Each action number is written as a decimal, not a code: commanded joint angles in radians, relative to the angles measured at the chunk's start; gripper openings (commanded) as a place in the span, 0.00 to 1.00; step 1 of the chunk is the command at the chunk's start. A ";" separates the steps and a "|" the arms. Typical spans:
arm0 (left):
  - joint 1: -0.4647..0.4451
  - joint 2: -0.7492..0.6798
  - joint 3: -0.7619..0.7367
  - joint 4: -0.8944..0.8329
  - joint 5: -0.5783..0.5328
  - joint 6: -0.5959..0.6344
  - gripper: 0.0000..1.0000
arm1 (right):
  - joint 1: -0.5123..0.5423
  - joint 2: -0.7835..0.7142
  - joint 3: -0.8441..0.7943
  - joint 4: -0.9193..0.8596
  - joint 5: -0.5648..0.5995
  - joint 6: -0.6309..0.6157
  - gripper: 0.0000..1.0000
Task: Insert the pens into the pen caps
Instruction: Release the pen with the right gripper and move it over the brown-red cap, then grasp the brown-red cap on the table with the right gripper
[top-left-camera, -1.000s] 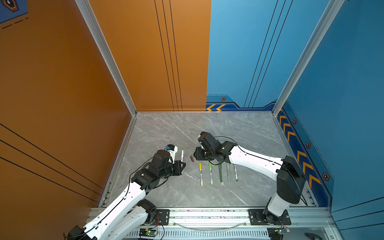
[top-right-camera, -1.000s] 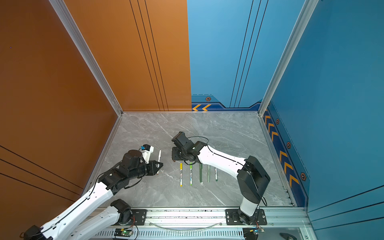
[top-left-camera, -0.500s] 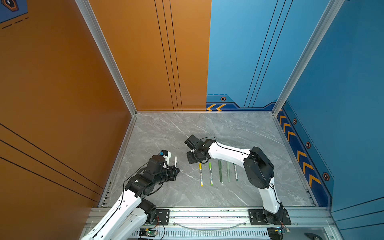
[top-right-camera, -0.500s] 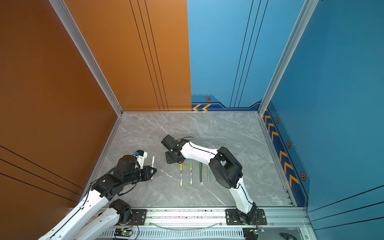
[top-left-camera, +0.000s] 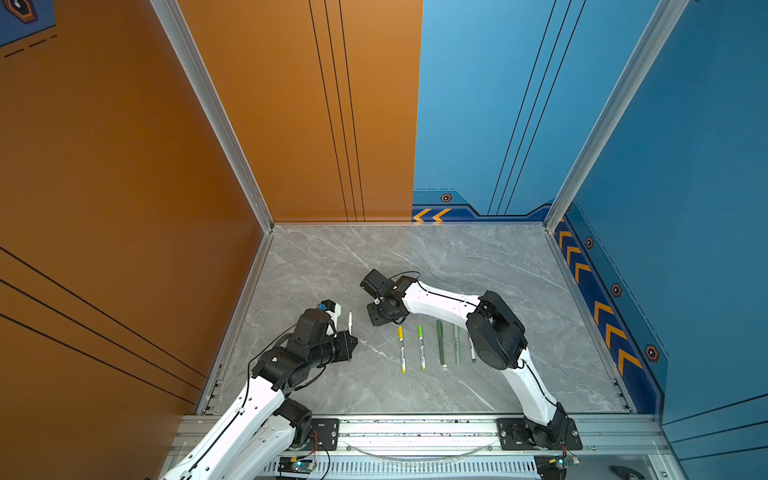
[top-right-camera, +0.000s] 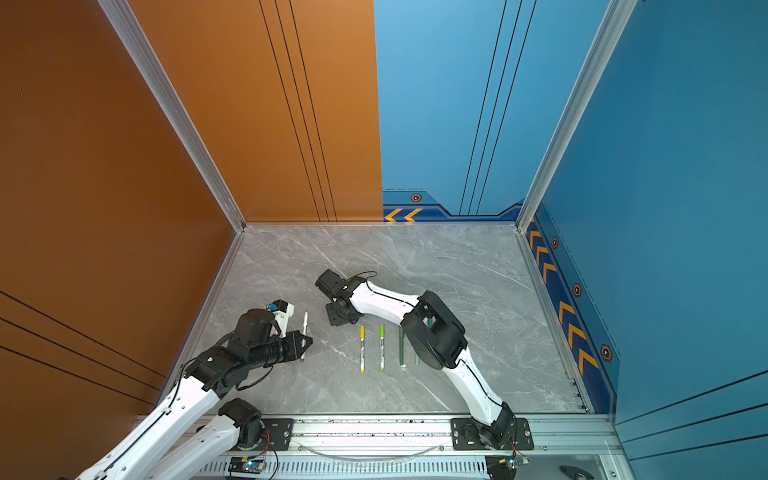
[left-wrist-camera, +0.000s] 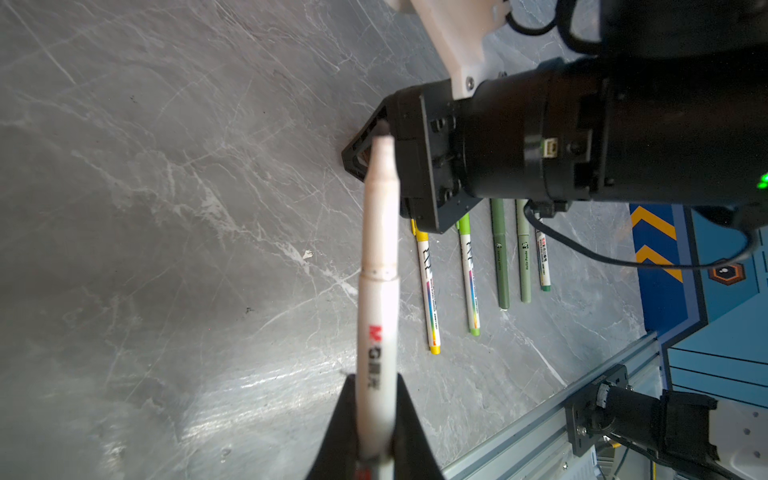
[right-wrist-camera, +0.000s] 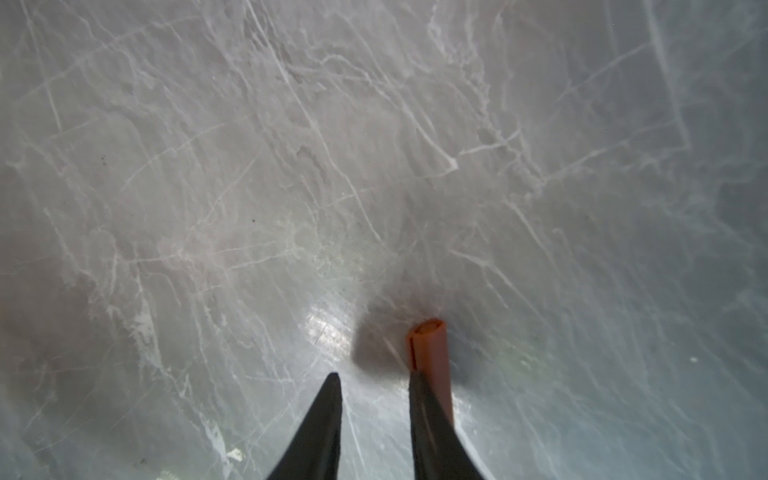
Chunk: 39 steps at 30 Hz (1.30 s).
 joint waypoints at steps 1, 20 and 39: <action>0.013 0.008 0.023 -0.017 -0.004 0.014 0.00 | -0.005 0.027 0.023 -0.058 0.026 -0.025 0.30; 0.020 0.076 0.042 0.025 0.011 0.027 0.00 | -0.046 -0.094 0.023 -0.050 0.014 -0.078 0.31; 0.021 0.096 0.066 0.033 0.015 0.030 0.00 | -0.060 -0.009 -0.010 -0.051 0.005 -0.097 0.27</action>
